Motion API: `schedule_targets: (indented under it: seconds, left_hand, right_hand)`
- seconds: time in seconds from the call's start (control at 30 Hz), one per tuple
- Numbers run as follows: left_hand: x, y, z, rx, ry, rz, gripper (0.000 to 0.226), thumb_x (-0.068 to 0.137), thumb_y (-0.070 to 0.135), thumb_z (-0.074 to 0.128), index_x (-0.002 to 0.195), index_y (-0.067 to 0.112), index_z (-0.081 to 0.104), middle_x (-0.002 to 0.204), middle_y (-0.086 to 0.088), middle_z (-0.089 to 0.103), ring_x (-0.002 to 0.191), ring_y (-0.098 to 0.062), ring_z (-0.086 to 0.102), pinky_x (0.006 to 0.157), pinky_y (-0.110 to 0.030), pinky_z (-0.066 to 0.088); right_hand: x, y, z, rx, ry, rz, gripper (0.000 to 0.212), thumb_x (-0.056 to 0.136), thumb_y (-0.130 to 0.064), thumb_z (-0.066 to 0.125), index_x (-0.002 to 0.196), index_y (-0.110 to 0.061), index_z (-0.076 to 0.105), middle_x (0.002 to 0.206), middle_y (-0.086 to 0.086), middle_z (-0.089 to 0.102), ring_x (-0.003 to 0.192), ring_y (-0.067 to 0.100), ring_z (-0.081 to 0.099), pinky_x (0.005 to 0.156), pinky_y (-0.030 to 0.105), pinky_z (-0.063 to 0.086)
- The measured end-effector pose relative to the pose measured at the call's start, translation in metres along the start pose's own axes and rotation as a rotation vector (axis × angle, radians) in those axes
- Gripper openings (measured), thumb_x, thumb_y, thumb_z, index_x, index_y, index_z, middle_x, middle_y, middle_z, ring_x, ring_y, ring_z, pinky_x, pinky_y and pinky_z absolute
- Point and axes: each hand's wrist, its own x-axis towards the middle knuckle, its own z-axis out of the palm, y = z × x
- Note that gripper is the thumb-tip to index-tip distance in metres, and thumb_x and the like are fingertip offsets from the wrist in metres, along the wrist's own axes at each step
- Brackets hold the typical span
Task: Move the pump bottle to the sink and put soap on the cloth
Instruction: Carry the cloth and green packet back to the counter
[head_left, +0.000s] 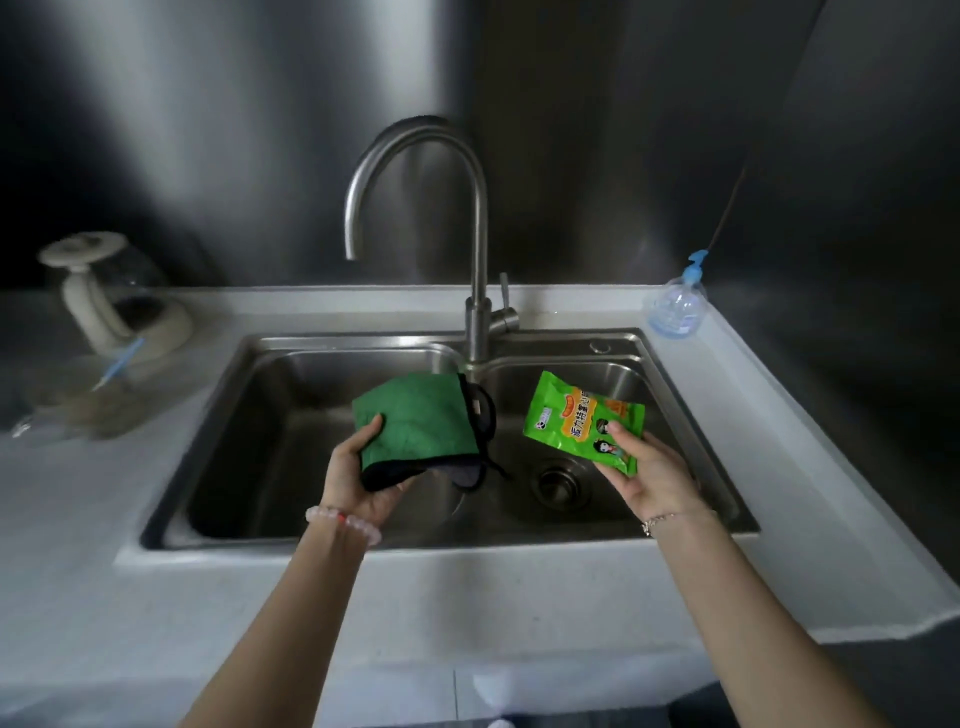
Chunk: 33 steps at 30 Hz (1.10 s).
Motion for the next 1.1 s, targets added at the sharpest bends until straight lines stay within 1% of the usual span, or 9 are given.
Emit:
schedule_targets:
  seconds: [0.07, 0.27, 0.43, 0.57, 0.7, 0.8, 0.87, 0.97, 1.1]
  left_hand:
    - [-0.031, 0.01, -0.018, -0.005, 0.041, 0.033, 0.025, 0.089, 0.018, 0.048, 0.106, 0.002, 0.057, 0.082, -0.016, 0.076, 0.073, -0.029, 0.073, 0.056, -0.04, 0.059]
    - [-0.112, 0.053, -0.073, -0.036, 0.089, 0.152, 0.025, 0.089, 0.017, 0.045, 0.107, 0.002, 0.055, 0.082, -0.016, 0.075, 0.074, -0.029, 0.073, 0.06, -0.04, 0.06]
    - [-0.157, 0.109, -0.129, -0.073, 0.121, 0.254, 0.023, 0.091, 0.017, 0.042, 0.102, 0.002, 0.055, 0.078, -0.015, 0.075, 0.07, -0.026, 0.073, 0.06, -0.038, 0.06]
    - [-0.177, 0.167, -0.179, -0.073, 0.177, 0.298, 0.021, 0.091, 0.017, 0.042, 0.096, 0.002, 0.056, 0.071, -0.014, 0.074, 0.064, -0.026, 0.072, 0.059, -0.039, 0.06]
    - [-0.186, 0.238, -0.238, -0.087, 0.225, 0.299, 0.022, 0.091, 0.018, 0.043, 0.097, 0.001, 0.055, 0.072, -0.016, 0.074, 0.064, -0.028, 0.072, 0.06, -0.041, 0.059]
    - [-0.187, 0.291, -0.28, -0.064, 0.259, 0.266, 0.022, 0.091, 0.018, 0.043, 0.097, 0.0, 0.055, 0.071, -0.017, 0.074, 0.063, -0.028, 0.072, 0.057, -0.041, 0.06]
    - [-0.185, 0.321, -0.307, -0.046, 0.276, 0.233, 0.024, 0.09, 0.019, 0.043, 0.098, 0.0, 0.055, 0.072, -0.017, 0.074, 0.064, -0.029, 0.072, 0.059, -0.042, 0.059]
    - [-0.178, 0.356, -0.344, -0.022, 0.303, 0.185, 0.024, 0.09, 0.018, 0.044, 0.102, 0.0, 0.055, 0.074, -0.018, 0.074, 0.065, -0.029, 0.072, 0.06, -0.042, 0.059]
    - [-0.164, 0.392, -0.385, 0.035, 0.353, 0.142, 0.026, 0.084, 0.017, 0.05, 0.104, 0.001, 0.055, 0.075, -0.017, 0.074, 0.069, -0.03, 0.072, 0.059, -0.04, 0.06]
  right_hand:
    - [-0.022, 0.01, 0.011, -0.022, -0.026, 0.014, 0.011, 0.084, -0.006, 0.061, 0.094, -0.011, 0.061, 0.096, 0.007, 0.067, 0.091, 0.02, 0.064, 0.081, 0.037, 0.056]
    - [-0.082, 0.051, 0.069, -0.075, -0.113, 0.07, 0.008, 0.085, -0.005, 0.06, 0.082, -0.012, 0.06, 0.088, 0.006, 0.065, 0.083, 0.018, 0.063, 0.073, 0.033, 0.052]
    - [-0.112, 0.101, 0.141, -0.132, -0.203, 0.112, 0.007, 0.085, -0.003, 0.059, 0.084, -0.01, 0.061, 0.09, 0.008, 0.066, 0.084, 0.019, 0.063, 0.091, 0.041, 0.048]
    - [-0.127, 0.154, 0.216, -0.168, -0.266, 0.145, 0.008, 0.085, -0.002, 0.059, 0.086, -0.009, 0.061, 0.089, 0.008, 0.065, 0.082, 0.019, 0.062, 0.084, 0.039, 0.051]
    - [-0.132, 0.215, 0.3, -0.161, -0.302, 0.195, 0.007, 0.085, -0.002, 0.059, 0.086, -0.009, 0.06, 0.089, 0.008, 0.065, 0.084, 0.019, 0.062, 0.091, 0.041, 0.049]
    - [-0.13, 0.262, 0.359, -0.153, -0.324, 0.243, 0.013, 0.086, -0.004, 0.058, 0.098, -0.006, 0.061, 0.091, 0.009, 0.065, 0.085, 0.019, 0.062, 0.081, 0.036, 0.052]
    - [-0.126, 0.291, 0.391, -0.164, -0.307, 0.268, 0.02, 0.086, -0.005, 0.059, 0.106, -0.003, 0.059, 0.097, 0.01, 0.066, 0.087, 0.02, 0.062, 0.087, 0.038, 0.051]
    - [-0.121, 0.326, 0.427, -0.214, -0.263, 0.283, 0.016, 0.085, -0.005, 0.06, 0.1, -0.007, 0.061, 0.117, 0.016, 0.062, 0.092, 0.022, 0.061, 0.093, 0.039, 0.047]
    - [-0.108, 0.363, 0.459, -0.271, -0.204, 0.305, 0.009, 0.083, -0.003, 0.062, 0.084, -0.012, 0.06, 0.121, 0.018, 0.061, 0.082, 0.019, 0.06, 0.088, 0.039, 0.047]
